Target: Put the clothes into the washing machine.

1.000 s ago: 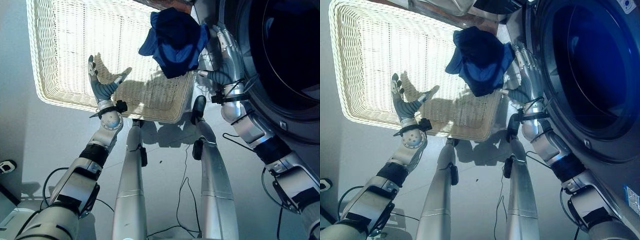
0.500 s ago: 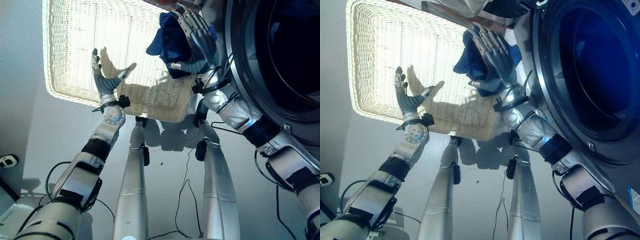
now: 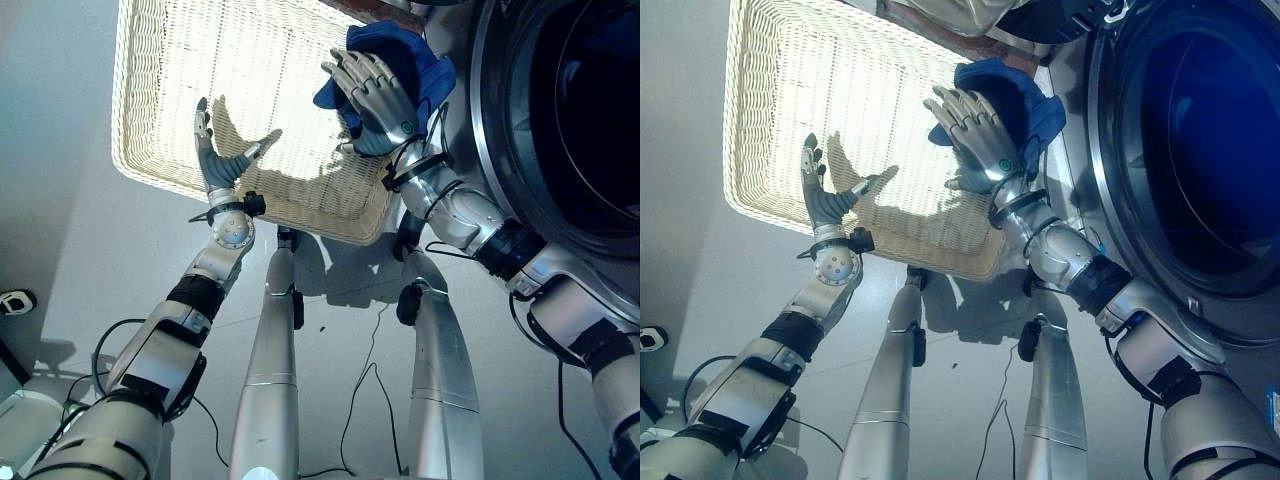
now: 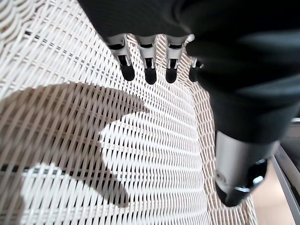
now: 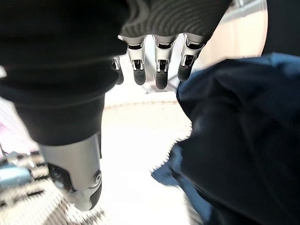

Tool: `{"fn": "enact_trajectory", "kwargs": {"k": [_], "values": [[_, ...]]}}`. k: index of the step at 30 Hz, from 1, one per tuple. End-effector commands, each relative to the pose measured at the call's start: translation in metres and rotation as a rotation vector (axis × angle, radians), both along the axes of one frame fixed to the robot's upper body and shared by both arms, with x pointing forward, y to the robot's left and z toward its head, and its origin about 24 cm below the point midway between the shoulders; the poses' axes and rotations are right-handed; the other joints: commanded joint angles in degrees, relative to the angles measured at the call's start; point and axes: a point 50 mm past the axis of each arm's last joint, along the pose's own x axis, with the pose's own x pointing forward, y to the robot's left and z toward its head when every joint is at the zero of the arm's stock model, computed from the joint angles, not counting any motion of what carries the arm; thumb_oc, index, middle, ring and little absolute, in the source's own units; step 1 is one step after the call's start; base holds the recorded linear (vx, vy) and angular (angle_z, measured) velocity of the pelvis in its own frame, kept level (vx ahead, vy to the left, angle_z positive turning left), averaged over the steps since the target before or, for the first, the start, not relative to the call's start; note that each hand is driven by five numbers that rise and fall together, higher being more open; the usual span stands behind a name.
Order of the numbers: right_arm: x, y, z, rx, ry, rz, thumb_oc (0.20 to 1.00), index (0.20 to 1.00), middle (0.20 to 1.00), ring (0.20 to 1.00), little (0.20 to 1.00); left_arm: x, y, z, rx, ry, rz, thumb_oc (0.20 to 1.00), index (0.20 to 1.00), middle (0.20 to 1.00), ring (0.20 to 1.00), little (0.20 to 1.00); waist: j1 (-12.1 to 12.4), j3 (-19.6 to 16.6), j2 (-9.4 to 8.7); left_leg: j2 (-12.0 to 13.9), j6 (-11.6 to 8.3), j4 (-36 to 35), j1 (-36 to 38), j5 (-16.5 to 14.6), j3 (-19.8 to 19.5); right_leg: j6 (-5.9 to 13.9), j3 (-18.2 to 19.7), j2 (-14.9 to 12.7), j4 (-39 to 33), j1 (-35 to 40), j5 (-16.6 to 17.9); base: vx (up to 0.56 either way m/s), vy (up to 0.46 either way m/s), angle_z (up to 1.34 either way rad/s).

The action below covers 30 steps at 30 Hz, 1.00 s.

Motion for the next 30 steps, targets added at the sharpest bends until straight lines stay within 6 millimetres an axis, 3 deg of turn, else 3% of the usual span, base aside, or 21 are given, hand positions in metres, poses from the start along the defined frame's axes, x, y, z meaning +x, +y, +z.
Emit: {"fn": "enact_trajectory", "kwargs": {"k": [1,12,21,27,28,29,30], "values": [[0.002,-0.002,0.009,-0.032,-0.018,-0.056,1.000,1.000,1.000,1.000,1.000,0.003,-0.002,0.019,-0.037,-0.066,-0.014,1.000,1.000,1.000,1.000,1.000,-0.76,-0.73,2.73,-6.75,4.94,3.93,-2.18,-1.89,1.77,5.01,-5.88,3.43,-6.75,3.05,5.49,0.00,0.000,0.00],[0.031,-0.044,0.003,-0.191,0.040,-0.453,1.000,1.000,1.000,1.000,1.000,0.007,-0.008,0.030,-0.041,-0.074,-0.028,1.000,1.000,1.000,1.000,1.000,-0.72,-0.73,3.19,-6.70,5.06,3.66,-2.65,-1.53,1.79,5.03,-5.91,3.36,-6.92,2.34,6.27,0.00,0.000,0.00],[0.036,-0.070,0.012,-0.206,-0.024,-0.597,1.000,1.000,1.000,1.000,1.000,0.008,-0.012,0.029,-0.043,-0.075,-0.038,1.000,1.000,1.000,1.000,1.000,-0.54,-0.73,3.68,-7.01,5.39,3.51,-3.05,-1.23,1.38,5.08,-5.75,3.45,-7.10,1.90,6.95,0.00,0.001,0.01],[0.038,-0.074,0.014,-0.211,-0.038,-0.624,1.000,1.000,1.000,1.000,1.000,0.008,-0.017,0.029,-0.050,-0.081,-0.050,1.000,1.000,1.000,1.000,1.000,-0.57,-0.73,3.79,-7.15,5.46,3.45,-3.45,-1.12,1.25,5.00,-5.70,3.57,-7.59,1.60,7.28,0.00,0.000,0.02],[0.038,-0.074,0.014,-0.213,-0.039,-0.625,0.944,0.944,0.944,0.944,0.944,0.008,-0.017,0.029,-0.051,-0.082,-0.051,1.000,1.000,1.000,1.000,1.000,-0.57,-0.73,3.81,-7.17,5.47,3.43,-3.47,-1.12,1.24,4.99,-5.70,3.59,-7.62,1.57,7.30,0.00,0.000,0.00],[0.038,-0.074,0.014,-0.213,-0.039,-0.625,0.944,0.944,0.944,0.944,0.944,0.008,-0.017,0.029,-0.051,-0.082,-0.051,1.000,1.000,1.000,1.000,1.000,-0.57,-0.73,3.81,-7.17,5.47,3.43,-3.47,-1.12,1.24,4.99,-5.70,3.59,-7.62,1.57,7.30,0.00,0.000,0.00],[0.039,-0.074,0.013,-0.224,-0.038,-0.630,0.200,0.200,0.200,0.200,0.200,0.007,-0.018,0.029,-0.053,-0.085,-0.056,1.000,1.000,1.000,1.000,1.000,-0.52,-0.73,3.93,-7.22,5.54,3.32,-3.46,-1.09,1.25,4.96,-5.73,3.57,-7.73,1.50,7.39,0.00,0.000,0.00]]}}
